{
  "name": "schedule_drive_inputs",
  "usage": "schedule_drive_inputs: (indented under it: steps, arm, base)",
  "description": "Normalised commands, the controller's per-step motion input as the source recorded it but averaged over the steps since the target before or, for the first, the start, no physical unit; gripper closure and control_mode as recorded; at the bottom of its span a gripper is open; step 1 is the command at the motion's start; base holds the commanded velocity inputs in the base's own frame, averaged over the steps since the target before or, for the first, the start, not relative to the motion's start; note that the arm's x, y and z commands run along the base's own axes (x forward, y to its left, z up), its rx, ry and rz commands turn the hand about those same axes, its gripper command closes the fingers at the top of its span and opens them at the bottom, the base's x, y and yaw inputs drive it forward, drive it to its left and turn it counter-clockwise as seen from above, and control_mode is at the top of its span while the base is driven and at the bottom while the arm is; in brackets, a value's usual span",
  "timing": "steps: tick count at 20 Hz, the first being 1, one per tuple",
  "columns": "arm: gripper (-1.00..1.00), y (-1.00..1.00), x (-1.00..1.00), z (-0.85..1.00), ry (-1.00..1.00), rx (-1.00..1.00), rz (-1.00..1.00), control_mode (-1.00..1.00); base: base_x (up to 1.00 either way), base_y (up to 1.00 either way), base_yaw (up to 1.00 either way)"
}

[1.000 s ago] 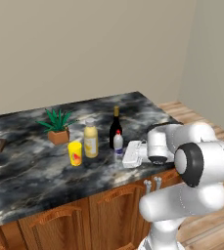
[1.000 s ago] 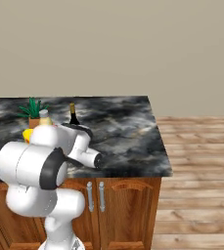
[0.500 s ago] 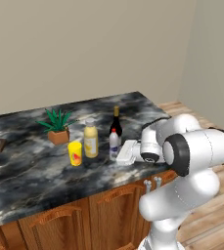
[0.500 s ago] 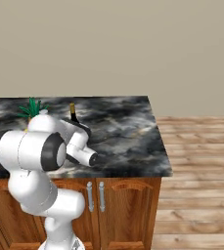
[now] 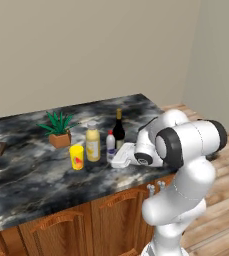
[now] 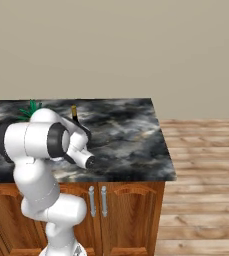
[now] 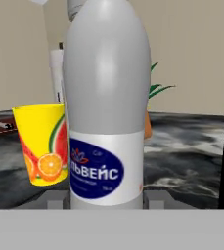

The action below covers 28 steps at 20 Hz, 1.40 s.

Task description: Place the drinks on the dining counter in a tight cluster.

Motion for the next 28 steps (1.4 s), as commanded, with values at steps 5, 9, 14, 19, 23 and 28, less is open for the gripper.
schedule_drive_inputs:
  steps: [5,9,14,19,23,28]
  arm:
    - [1.00,0.03,0.22,-0.18,0.00,-0.01,-0.07,-1.00]
    - [1.00,0.00,0.00,-0.17,-0.04,-0.03,0.00,-1.00]
    - [-1.00,0.00,0.00,0.00,0.00,0.00,0.00,-1.00]
    - [-1.00,0.00,-0.05,0.00,0.00,0.00,0.00,-1.00]
    - [-1.00,0.00,-0.34,0.00,-0.01,0.00,-0.04,-1.00]
    - [-1.00,-0.12,-0.50,0.00,-0.01,0.00,-0.05,-1.00]
  base:
    - [0.00,0.00,0.00]
    - [0.00,0.00,0.00]
    - [0.00,0.00,0.00]
    - [0.00,0.00,0.00]
    - [0.00,0.00,0.00]
    - [0.00,0.00,0.00]
